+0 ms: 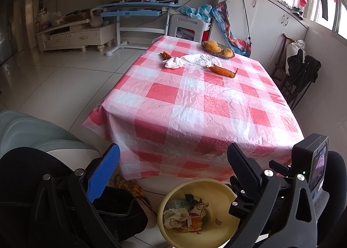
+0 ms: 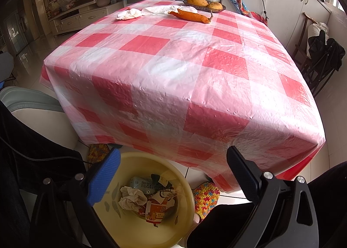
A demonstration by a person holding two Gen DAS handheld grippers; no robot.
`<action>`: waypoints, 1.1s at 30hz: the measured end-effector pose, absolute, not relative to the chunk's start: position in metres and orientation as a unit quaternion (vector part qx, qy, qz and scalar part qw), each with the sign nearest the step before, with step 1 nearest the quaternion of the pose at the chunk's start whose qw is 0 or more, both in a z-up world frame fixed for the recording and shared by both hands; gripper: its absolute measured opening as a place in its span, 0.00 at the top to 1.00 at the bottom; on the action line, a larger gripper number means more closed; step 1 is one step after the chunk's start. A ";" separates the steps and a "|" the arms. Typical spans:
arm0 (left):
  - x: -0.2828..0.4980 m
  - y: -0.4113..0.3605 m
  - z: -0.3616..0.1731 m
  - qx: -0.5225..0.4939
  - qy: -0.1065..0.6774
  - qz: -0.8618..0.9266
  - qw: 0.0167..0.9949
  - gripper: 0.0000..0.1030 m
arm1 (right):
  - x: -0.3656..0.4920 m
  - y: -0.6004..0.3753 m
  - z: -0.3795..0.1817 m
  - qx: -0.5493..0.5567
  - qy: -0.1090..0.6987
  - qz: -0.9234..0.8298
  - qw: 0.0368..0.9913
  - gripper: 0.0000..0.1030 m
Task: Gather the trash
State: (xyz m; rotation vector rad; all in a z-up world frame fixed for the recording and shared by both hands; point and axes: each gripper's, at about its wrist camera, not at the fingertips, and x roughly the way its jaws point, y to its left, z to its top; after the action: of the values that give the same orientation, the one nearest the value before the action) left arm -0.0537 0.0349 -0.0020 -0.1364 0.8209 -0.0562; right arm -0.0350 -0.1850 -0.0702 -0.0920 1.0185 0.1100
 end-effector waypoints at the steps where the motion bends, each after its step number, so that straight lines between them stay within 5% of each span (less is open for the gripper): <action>1: -0.053 0.034 -0.002 -0.066 0.398 -0.027 0.914 0.07 | -0.035 -0.185 -0.070 -0.044 0.487 0.053 0.871 0.09; 33: -0.053 0.036 -0.009 -0.069 0.409 -0.022 0.910 0.07 | -0.036 -0.188 -0.073 -0.049 0.490 0.050 0.869 0.09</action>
State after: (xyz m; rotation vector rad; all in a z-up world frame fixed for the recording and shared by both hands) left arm -0.0529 0.0358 -0.0094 -0.1423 0.8435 -0.0460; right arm -0.0355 -0.1877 -0.0730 -0.1035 1.0241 0.1036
